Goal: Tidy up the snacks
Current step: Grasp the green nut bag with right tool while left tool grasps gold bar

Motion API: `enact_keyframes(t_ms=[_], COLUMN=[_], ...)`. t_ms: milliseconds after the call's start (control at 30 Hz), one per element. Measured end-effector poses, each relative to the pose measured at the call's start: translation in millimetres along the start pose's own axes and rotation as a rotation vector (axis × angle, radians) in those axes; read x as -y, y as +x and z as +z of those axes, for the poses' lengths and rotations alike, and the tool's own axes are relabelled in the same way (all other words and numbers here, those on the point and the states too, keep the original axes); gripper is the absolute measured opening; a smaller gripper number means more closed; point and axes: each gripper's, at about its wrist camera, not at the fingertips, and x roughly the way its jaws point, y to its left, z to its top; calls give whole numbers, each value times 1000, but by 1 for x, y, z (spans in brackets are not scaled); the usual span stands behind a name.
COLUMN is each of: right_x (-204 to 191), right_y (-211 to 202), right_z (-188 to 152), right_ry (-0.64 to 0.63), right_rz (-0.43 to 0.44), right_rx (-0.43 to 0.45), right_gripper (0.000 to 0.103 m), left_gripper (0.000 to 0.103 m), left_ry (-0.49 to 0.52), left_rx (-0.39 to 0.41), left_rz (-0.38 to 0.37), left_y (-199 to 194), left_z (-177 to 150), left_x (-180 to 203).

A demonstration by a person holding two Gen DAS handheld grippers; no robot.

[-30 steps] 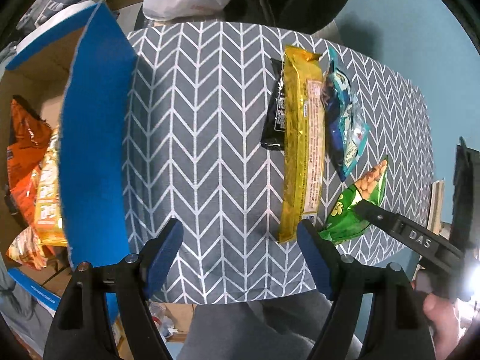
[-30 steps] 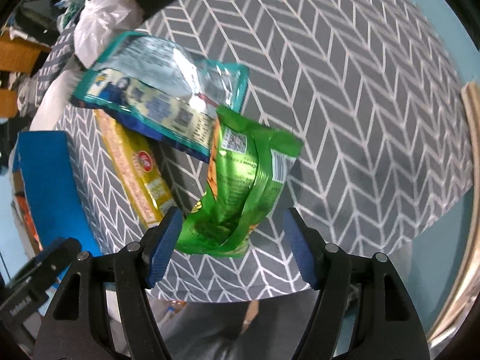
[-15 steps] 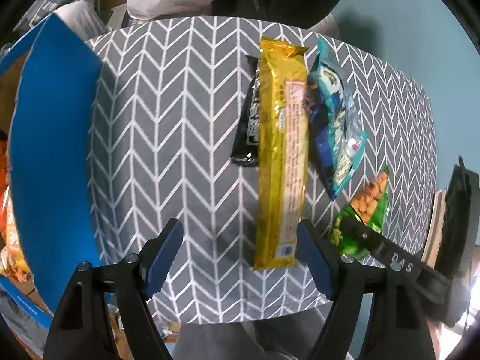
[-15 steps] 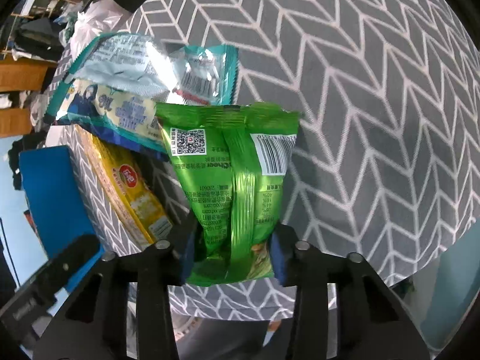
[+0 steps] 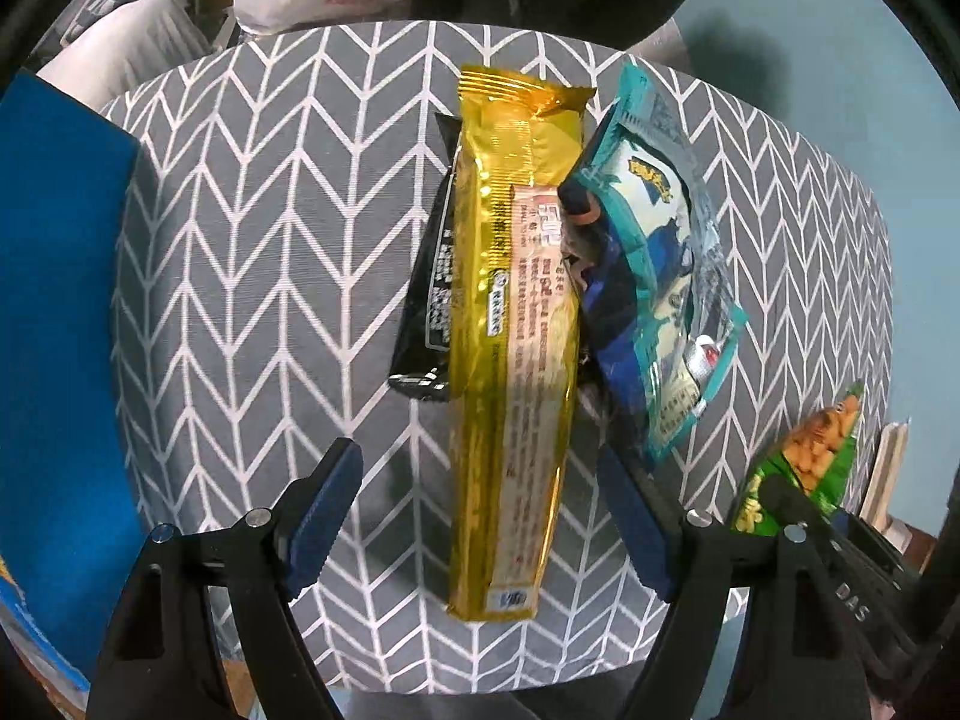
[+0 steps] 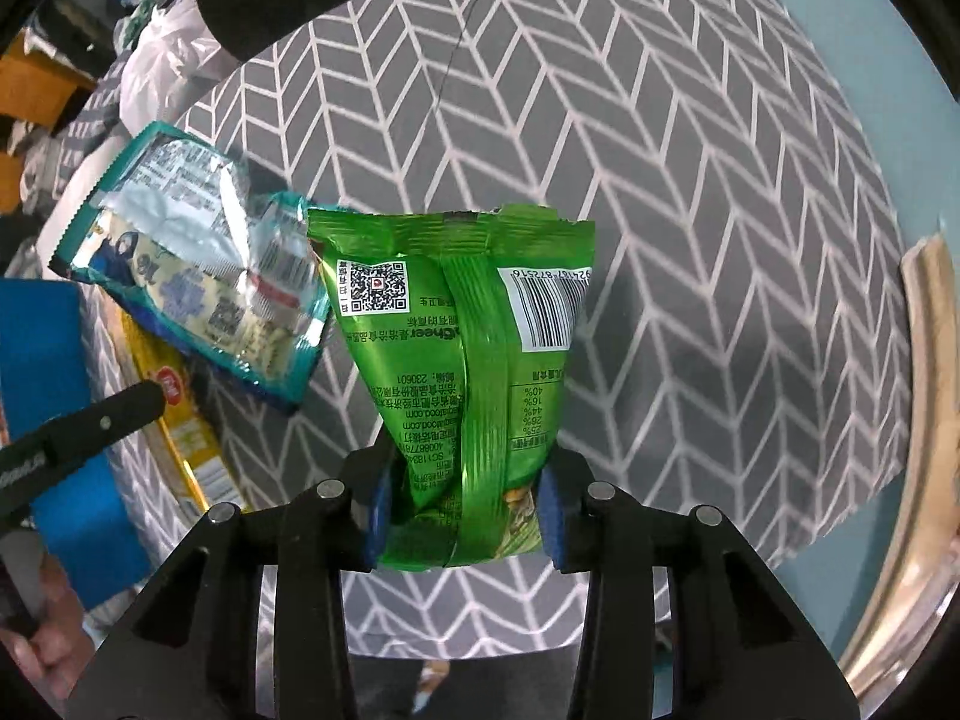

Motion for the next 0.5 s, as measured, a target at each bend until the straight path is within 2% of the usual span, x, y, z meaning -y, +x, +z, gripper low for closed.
enact_keyframes(t_ms=[133,233,267,300,500], right_x=[16,26,28,30,22], right_y=[-9,-15,-16,-18,-28], right_z=[21,34,38,42,58], right_ry=[-28,-49,-55,-63,-139], right_rz=[1,-1,-2,-3,-11], right_rx=[-1,-6,-7,-8,-6], right_gripper=[38,38,38,38,37], left_gripper=[80,51,38,35,33], left_ry=[-2,-2,-6,-12,-12], left_rx=[21,14,7,-4,16], left_rz=[12,12,6,-12,5], left_y=[13,24,28,32,32], left_z=[5,7,7,6,-5], left_x=[10,17,19,19,14])
